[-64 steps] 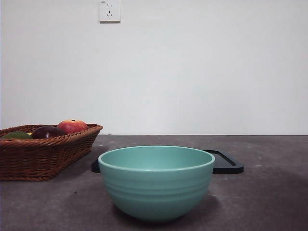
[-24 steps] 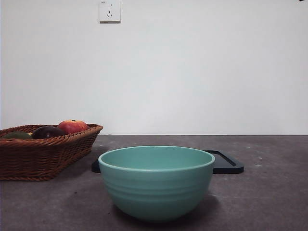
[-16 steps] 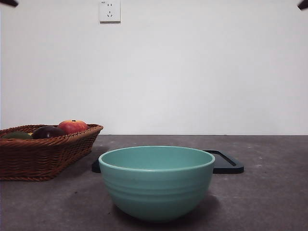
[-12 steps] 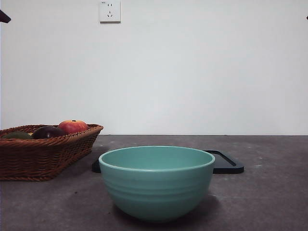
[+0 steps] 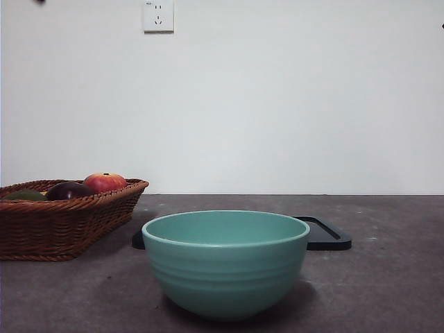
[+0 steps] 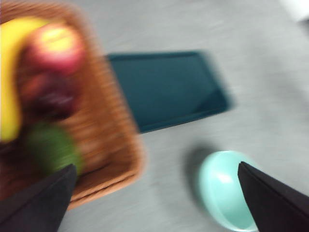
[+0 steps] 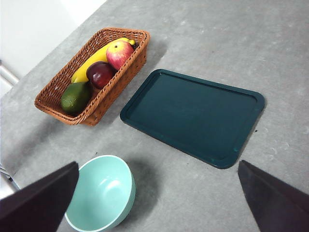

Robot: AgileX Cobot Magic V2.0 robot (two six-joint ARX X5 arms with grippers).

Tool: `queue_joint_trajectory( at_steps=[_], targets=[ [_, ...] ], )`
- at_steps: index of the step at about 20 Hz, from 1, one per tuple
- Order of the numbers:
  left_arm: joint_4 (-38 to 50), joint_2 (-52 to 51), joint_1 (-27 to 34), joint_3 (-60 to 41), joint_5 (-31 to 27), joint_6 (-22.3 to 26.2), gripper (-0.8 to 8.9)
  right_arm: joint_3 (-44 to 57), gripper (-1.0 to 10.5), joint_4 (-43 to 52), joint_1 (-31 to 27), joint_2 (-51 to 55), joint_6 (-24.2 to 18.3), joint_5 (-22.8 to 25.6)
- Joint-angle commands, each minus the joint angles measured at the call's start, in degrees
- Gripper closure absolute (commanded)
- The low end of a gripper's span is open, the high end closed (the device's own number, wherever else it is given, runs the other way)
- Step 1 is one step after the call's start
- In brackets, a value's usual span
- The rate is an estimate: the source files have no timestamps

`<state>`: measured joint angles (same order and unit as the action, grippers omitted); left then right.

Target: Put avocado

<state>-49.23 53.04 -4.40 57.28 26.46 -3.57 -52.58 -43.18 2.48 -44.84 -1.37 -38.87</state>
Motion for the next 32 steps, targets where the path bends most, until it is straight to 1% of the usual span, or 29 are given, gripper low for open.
queue_joint_trajectory(
  at_steps=[1,4,7,10,14,17,19,21,22,24,25,28,32],
  targets=[
    [-1.55,4.85,-0.11,1.33,-4.22,0.72,2.85,-0.9,3.9,0.31,0.09,-0.37,0.74,-0.15],
    [-1.51,12.52,-0.11,1.33,-8.7,0.02,2.85,-0.9,3.9,0.31,0.09,-0.37,0.98,-0.17],
    [2.05,20.22,-0.13,1.33,-8.92,-0.66,2.87,-0.9,3.9,0.31,0.09,-0.37,0.98,-0.15],
    [7.04,27.04,-0.61,1.33,-9.11,-3.34,2.89,-0.9,3.9,0.28,0.07,-0.37,1.7,-0.17],
    [10.12,33.97,-1.55,1.36,-13.9,-4.74,2.93,-0.9,3.9,0.31,0.07,-0.37,2.43,-0.31],
    [11.76,37.59,-2.34,1.36,-14.53,-5.11,3.0,-0.9,3.9,0.28,0.07,-0.37,2.43,-0.31],
    [11.93,38.86,-2.82,1.36,-14.64,-5.07,3.77,-0.9,3.9,0.28,0.07,-0.37,2.43,-0.31],
    [11.74,39.19,-3.13,1.36,-14.69,-5.09,3.88,-0.9,3.9,0.28,0.07,-0.37,2.43,-0.31],
    [11.85,39.19,-3.13,1.36,-14.86,-5.09,4.22,-0.9,3.9,0.28,0.07,-0.37,2.43,-0.31],
    [11.78,39.19,-3.13,1.36,-16.0,-5.07,5.76,-0.9,3.9,0.26,0.07,-0.37,2.45,-0.31],
    [11.69,39.19,-3.13,1.36,-16.0,-5.07,6.11,-0.9,3.9,0.26,0.07,-0.37,2.45,-0.31],
    [10.8,39.12,-3.13,2.29,-15.96,-5.07,6.1,-0.9,3.9,0.28,0.07,-0.37,2.45,-0.28],
    [2.1,38.25,-3.21,9.31,-15.93,-4.39,6.1,-0.9,3.9,0.26,0.07,-0.37,2.45,-0.28]
  ],
)
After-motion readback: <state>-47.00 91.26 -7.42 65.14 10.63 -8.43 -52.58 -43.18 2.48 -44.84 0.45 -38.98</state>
